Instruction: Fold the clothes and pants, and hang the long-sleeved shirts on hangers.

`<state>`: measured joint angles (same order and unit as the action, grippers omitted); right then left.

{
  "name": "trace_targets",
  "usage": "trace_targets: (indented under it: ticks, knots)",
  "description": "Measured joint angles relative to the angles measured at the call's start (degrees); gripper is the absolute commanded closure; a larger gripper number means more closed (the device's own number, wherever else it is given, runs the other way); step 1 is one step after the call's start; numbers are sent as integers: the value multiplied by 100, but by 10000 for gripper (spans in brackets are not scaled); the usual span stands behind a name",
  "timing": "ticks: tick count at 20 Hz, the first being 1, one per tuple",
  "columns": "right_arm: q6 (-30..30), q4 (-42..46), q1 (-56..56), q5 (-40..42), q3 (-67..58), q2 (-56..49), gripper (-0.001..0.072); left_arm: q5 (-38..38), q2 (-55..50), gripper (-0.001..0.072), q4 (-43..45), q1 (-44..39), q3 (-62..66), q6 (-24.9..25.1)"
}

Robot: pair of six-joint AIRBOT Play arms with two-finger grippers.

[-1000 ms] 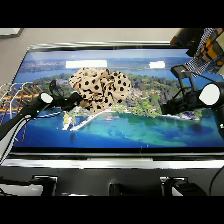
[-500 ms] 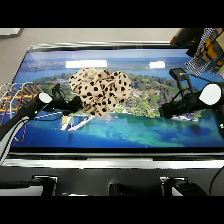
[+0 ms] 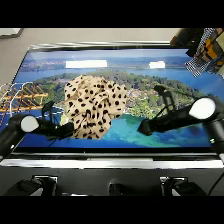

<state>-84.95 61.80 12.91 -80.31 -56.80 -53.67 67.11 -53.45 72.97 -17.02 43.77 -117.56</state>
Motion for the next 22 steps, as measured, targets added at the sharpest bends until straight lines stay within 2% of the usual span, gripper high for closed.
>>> trace_targets:
  ticks: [5, 7, 10, 14, 15, 16, 18, 19, 20, 22]
  knots:
    - [-1084, 9, 557, 2083, 726, -400, 38, 221, 529, 684, 352, -66, -236, -302]
    - [-1113, -402, 625, 2813, 817, -946, 37, 245, 588, 684, 393, -76, -264, -337]
    - [-61, -1860, 673, 3554, 874, -1853, 38, 258, 632, 684, 437, -79, -282, -378]
    - [1207, -3436, 693, 3993, 822, -2712, 61, 243, 649, 683, 457, -79, -291, -396]
    - [1377, -3639, 695, 4054, 791, -2859, 113, 240, 649, 683, 457, -79, -291, -398]
    - [1515, -3801, 695, 4109, 765, -2997, 207, 238, 651, 682, 461, -79, -291, -396]
    - [1700, -4013, 695, 4203, 730, -3178, 458, 229, 651, 682, 468, -79, -291, -396]
    - [1764, -4081, 697, 4286, 719, -3233, 660, 210, 651, 682, 470, -79, -291, -396]
    - [1849, -4142, 695, 4354, 702, -3272, 689, 190, 651, 683, 472, -79, -291, -393]
    - [1954, -4218, 695, 4419, 686, -3300, 690, 111, 651, 684, 479, -79, -291, -389]
